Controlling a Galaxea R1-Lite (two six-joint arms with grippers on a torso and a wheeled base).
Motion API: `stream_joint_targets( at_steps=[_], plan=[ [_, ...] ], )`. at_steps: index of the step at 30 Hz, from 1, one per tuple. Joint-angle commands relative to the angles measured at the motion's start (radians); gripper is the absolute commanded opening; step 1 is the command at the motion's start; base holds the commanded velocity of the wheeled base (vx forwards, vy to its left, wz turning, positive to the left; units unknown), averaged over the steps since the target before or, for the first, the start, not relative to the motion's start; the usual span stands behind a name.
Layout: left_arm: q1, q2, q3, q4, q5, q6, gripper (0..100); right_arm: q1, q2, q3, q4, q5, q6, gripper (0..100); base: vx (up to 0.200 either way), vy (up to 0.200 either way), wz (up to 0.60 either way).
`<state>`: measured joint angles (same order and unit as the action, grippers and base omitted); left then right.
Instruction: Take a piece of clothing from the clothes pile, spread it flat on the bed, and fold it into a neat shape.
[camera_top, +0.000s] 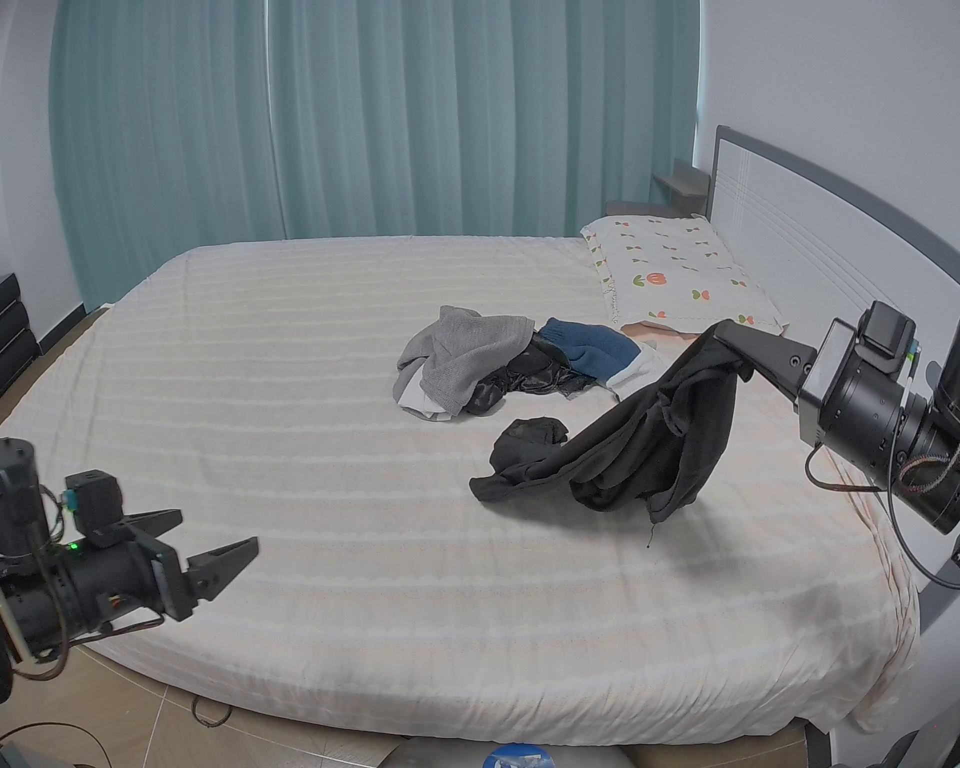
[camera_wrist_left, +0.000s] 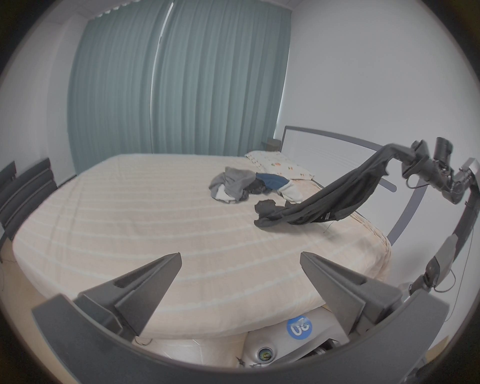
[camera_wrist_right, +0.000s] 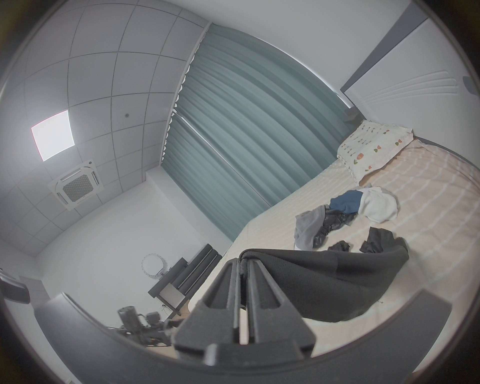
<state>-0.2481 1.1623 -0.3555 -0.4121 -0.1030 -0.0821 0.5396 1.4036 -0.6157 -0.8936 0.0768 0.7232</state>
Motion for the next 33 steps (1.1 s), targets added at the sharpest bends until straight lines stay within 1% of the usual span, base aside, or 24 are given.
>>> stream_joint_targets(
  at_steps=[1, 2, 3, 4, 5, 7, 9, 10, 12, 13, 16, 18, 19, 25, 29, 33],
  plan=[
    [-0.166, 0.484, -0.080, -0.226, 0.062, -0.110, 100, 0.025, -0.005, -0.085, -0.002, -0.023, -0.002, 0, 0.000, 0.000, 0.00],
    [-0.171, 0.499, -0.086, -0.235, 0.066, -0.113, 100, 0.030, -0.005, -0.088, 0.001, -0.023, -0.004, 0, 0.000, 0.000, 0.00],
    [-0.194, 0.574, -0.111, -0.287, 0.085, -0.136, 100, 0.049, -0.005, -0.102, 0.005, -0.028, -0.016, 0, 0.000, 0.000, 0.00],
    [-0.194, 0.574, -0.111, -0.287, 0.085, -0.136, 100, 0.049, -0.005, -0.102, 0.005, -0.028, -0.016, 0, 0.000, 0.000, 0.00],
    [-0.232, 0.652, -0.149, -0.340, 0.100, -0.174, 100, 0.060, -0.002, -0.110, 0.005, -0.029, -0.045, 0, 0.000, 0.000, 0.00],
    [-0.264, 0.724, -0.195, -0.364, 0.105, -0.202, 100, 0.076, 0.005, -0.111, -0.001, -0.029, -0.065, 0, 0.000, 0.000, 0.00],
    [-0.280, 0.764, -0.227, -0.372, 0.106, -0.208, 100, 0.086, 0.008, -0.119, -0.002, -0.031, -0.068, 0, 0.000, 0.000, 0.00],
    [-0.295, 0.824, -0.281, -0.375, 0.105, -0.208, 100, 0.095, 0.012, -0.134, -0.001, -0.031, -0.068, 0, 0.000, 0.000, 0.00],
    [-0.304, 0.856, -0.313, -0.375, 0.105, -0.208, 100, 0.102, 0.012, -0.139, 0.001, -0.031, -0.070, 0, 0.000, 0.000, 0.00],
    [-0.319, 0.910, -0.362, -0.382, 0.106, -0.208, 100, 0.105, 0.011, -0.141, -0.001, -0.031, -0.073, 0, 0.000, 0.000, 0.00],
    [-0.333, 0.996, -0.428, -0.401, 0.115, -0.206, 100, 0.099, 0.015, -0.141, 0.002, -0.029, -0.074, 0, 0.000, 0.000, 0.00],
    [-0.335, 1.011, -0.441, -0.407, 0.117, -0.206, 100, 0.099, 0.020, -0.141, 0.001, -0.029, -0.074, 0, 0.000, 0.000, 0.00],
    [-0.344, 1.068, -0.479, -0.428, 0.121, -0.205, 100, 0.091, 0.029, -0.147, -0.001, -0.028, -0.074, 0, 0.000, 0.000, 0.00],
    [-0.346, 1.156, -0.559, -0.447, 0.124, -0.200, 100, 0.057, 0.071, -0.219, 0.007, -0.023, -0.074, 0, 0.000, 0.000, 0.00],
    [-0.344, 1.194, -0.605, -0.448, 0.124, -0.200, 100, 0.056, 0.075, -0.223, 0.007, -0.025, -0.074, 0, 0.000, 0.000, 0.00],
    [-0.338, 1.266, -0.712, -0.444, 0.134, -0.200, 100, 0.053, 0.061, -0.225, -0.001, -0.023, -0.074, 0, 0.000, 0.000, 0.00]
  ],
)
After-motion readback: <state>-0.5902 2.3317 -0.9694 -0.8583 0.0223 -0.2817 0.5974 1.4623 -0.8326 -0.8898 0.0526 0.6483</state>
